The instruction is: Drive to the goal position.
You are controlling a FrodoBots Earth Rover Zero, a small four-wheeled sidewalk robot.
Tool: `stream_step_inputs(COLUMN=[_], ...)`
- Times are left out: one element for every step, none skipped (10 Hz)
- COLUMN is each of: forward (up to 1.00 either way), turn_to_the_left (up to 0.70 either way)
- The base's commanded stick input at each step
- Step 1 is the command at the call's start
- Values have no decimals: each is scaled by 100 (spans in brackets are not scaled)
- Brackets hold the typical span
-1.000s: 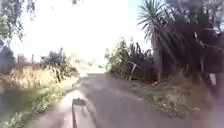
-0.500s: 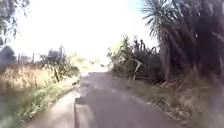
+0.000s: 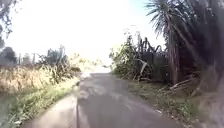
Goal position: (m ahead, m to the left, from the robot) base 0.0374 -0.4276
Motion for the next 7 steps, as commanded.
stream_step_inputs(forward=[70, 70, 0, 0, 0, 0, 0], turn_to_the_left=[0, 0, 0, 0, 0, 0, 0])
